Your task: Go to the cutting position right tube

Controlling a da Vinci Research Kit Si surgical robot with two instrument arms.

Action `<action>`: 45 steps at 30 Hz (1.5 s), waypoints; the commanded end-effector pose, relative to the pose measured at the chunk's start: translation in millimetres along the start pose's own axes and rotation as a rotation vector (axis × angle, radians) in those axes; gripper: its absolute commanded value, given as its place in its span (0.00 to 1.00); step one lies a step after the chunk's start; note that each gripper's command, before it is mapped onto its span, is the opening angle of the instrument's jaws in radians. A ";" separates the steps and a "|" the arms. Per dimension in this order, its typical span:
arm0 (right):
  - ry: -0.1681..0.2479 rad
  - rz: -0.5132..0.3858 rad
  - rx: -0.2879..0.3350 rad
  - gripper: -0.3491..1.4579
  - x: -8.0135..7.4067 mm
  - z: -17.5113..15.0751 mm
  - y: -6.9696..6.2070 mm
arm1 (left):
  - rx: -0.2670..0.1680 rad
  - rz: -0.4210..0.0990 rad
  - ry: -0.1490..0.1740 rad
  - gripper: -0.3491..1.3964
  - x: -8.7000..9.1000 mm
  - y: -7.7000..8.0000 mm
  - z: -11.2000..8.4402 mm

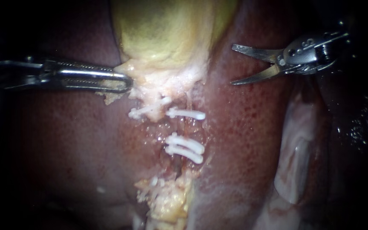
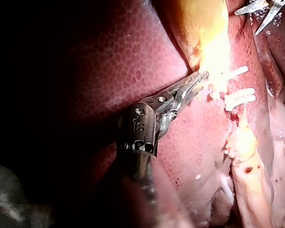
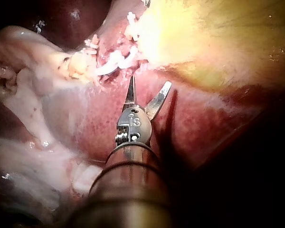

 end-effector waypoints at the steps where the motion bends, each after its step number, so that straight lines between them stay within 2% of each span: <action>1: -0.002 0.000 0.000 0.98 0.0 0.0 0.0 | -0.001 -0.001 0.000 0.00 0.1 0.1 -0.2; 4: 0.000 0.002 -0.001 0.98 0.0 0.0 0.0 | -0.010 -0.006 -0.004 0.00 1.1 0.3 -1.5; 6: 0.000 0.002 -0.001 0.98 0.0 0.0 0.0 | 0.001 -0.011 0.001 0.00 2.0 0.6 -2.9; 7: 0.000 0.002 -0.001 0.98 0.0 0.0 0.0 | 0.006 -0.021 0.006 0.00 2.7 0.7 -4.0; 11: 0.000 0.002 0.000 0.98 0.1 -0.1 0.0 | 0.018 -0.007 0.036 0.00 4.8 1.2 -7.0; 15: 0.002 0.002 0.003 0.99 0.1 -0.1 0.0 | 0.019 -0.006 0.046 0.00 5.3 1.3 -7.7; 19: 0.026 0.006 0.046 0.99 0.2 -0.1 -0.8 | 0.021 -0.005 0.046 0.00 5.1 1.3 -7.6; 23: 0.048 0.092 0.107 0.98 0.6 0.3 -2.7 | 0.021 -0.005 0.046 0.00 5.1 1.3 -7.6; 29: 0.018 0.203 0.216 0.96 0.8 2.8 -7.1 | 0.021 -0.005 0.046 0.00 5.1 1.3 -7.6; 33: -0.011 0.235 0.269 0.94 -0.3 5.4 -9.7 | 0.021 -0.005 0.046 0.00 5.0 1.4 -7.6; 36: -0.036 0.252 0.297 0.94 -1.5 7.2 -11.2 | 0.022 -0.005 0.046 0.00 5.0 1.4 -7.6; 40: -0.045 0.270 0.323 0.94 -2.8 9.5 -12.7 | 0.022 -0.005 0.047 0.00 5.0 1.4 -7.6; 45: -0.047 0.289 0.350 0.94 -3.7 12.1 -13.5 | 0.022 -0.005 0.047 0.00 5.0 1.4 -7.5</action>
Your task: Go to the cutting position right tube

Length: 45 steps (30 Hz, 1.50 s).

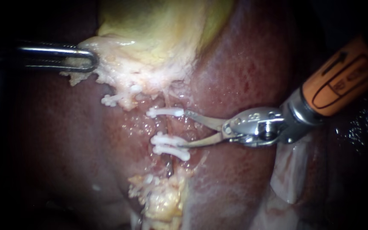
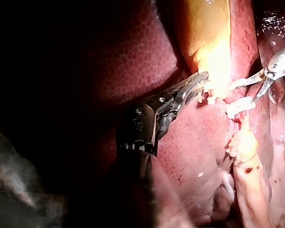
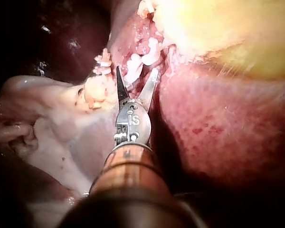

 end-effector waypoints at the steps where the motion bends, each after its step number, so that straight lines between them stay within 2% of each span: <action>1: -0.001 0.000 0.008 0.94 -0.1 0.5 0.1 | 0.000 0.000 0.000 0.00 0.0 0.0 0.0; 3: -0.005 0.001 0.018 0.94 -0.2 1.2 0.3 | 0.001 0.000 0.000 0.00 0.0 0.1 0.0; 5: 0.008 -0.007 0.032 0.96 -0.2 1.8 0.5 | 0.001 0.000 0.000 0.00 0.0 0.2 0.0; 14: 0.114 -0.065 0.143 0.97 0.3 2.5 1.1 | 0.002 0.000 0.000 0.00 0.0 0.3 0.0; 17: 0.147 -0.084 0.184 0.94 0.6 2.6 1.2 | 0.003 0.000 0.001 0.00 0.0 0.4 0.0; 25: 0.204 -0.113 0.254 0.92 1.8 4.6 1.6 | 0.004 0.005 0.001 0.00 0.1 0.6 0.2; 37: 0.263 -0.072 0.264 0.91 3.6 6.8 1.4 | 0.006 0.005 0.002 0.00 0.1 0.6 0.6; 45: 0.281 -0.063 0.272 0.91 5.1 7.5 0.2 | 0.006 0.005 0.002 0.00 0.1 0.6 0.7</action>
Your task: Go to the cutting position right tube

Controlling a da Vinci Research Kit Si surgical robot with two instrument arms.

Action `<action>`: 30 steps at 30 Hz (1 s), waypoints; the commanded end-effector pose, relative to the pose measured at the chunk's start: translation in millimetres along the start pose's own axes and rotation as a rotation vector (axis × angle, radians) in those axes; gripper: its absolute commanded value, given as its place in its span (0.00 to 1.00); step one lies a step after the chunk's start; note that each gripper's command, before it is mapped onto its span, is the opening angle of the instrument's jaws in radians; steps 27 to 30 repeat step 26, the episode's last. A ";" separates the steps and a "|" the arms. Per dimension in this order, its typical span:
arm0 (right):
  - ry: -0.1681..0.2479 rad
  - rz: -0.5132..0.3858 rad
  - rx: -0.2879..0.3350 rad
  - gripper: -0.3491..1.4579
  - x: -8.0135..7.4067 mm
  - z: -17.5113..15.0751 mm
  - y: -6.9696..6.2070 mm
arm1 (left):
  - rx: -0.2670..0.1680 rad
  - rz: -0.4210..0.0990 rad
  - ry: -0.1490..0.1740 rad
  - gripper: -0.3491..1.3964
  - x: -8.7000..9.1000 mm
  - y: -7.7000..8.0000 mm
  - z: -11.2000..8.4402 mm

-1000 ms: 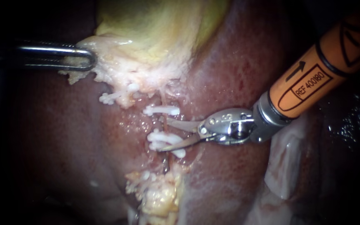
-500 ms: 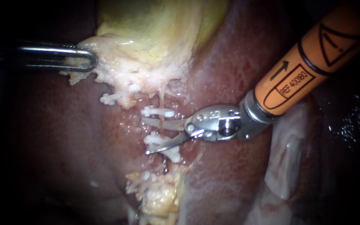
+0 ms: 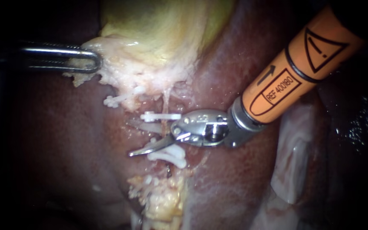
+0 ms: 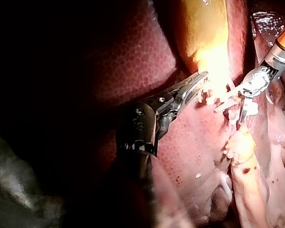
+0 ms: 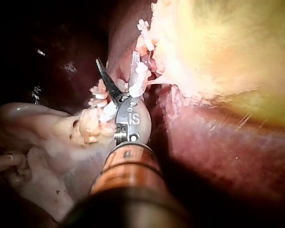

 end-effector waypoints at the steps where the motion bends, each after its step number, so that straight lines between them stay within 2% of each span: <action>1: -0.001 0.006 0.004 0.91 0.4 -0.1 -0.3 | 0.000 0.000 0.000 0.00 0.0 0.0 0.0; 10: 0.001 0.053 0.018 0.91 2.1 -0.7 -2.4 | 0.000 0.000 0.000 0.00 -0.1 0.0 -0.1; 14: 0.002 0.059 0.021 0.91 2.4 -0.7 -2.9 | 0.000 0.000 -0.001 0.00 -0.1 0.0 -0.1; 30: 0.000 0.088 0.019 0.91 2.3 -0.4 -2.8 | 0.000 0.000 0.000 0.00 0.0 -0.1 0.1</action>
